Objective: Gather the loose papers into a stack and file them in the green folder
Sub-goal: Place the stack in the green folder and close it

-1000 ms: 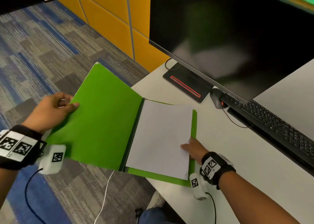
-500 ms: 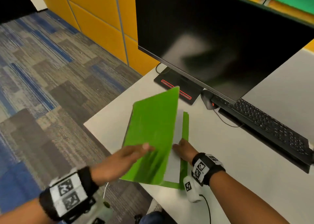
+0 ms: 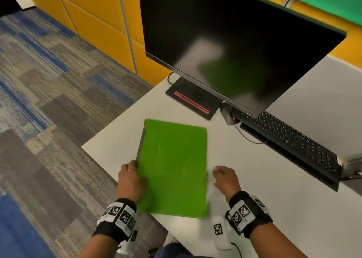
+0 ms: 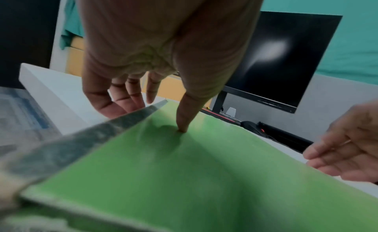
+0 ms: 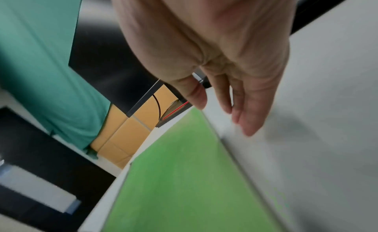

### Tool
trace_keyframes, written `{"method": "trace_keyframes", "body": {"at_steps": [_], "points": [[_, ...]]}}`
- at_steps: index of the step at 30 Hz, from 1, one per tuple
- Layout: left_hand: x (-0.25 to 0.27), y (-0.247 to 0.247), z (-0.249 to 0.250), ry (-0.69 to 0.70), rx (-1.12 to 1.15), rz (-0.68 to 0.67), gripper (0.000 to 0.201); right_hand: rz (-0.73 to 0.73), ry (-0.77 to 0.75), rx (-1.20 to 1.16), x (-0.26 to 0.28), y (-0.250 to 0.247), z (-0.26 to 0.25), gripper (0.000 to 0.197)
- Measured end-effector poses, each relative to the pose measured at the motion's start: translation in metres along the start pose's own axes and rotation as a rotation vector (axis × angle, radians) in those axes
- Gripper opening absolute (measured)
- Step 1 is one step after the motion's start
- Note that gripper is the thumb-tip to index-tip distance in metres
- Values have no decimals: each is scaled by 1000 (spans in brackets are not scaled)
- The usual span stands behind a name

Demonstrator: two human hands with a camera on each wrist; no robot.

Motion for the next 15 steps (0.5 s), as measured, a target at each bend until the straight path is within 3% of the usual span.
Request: {"method": "trace_keyframes", "body": {"at_steps": [6,12,15], "points": [[-5,1,4,-131,102,49,42,18,45,113,9,26,-16,32],[-23,-12,-9,-202,221,44,28,57,67,149,9,26,-9,26],[-31,-24,-11,-195,207,-7,26,23,52,158,10,29,-5,12]]}}
Point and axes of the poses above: each hand's wrist, its own x-axis away from the middle knuckle, its own y-axis out of the palm, z = x × y, the point moved 3 cm from there along -x, towards the middle knuckle, and after that the axes turned 4 degrees about x, right-handed, at the moved point
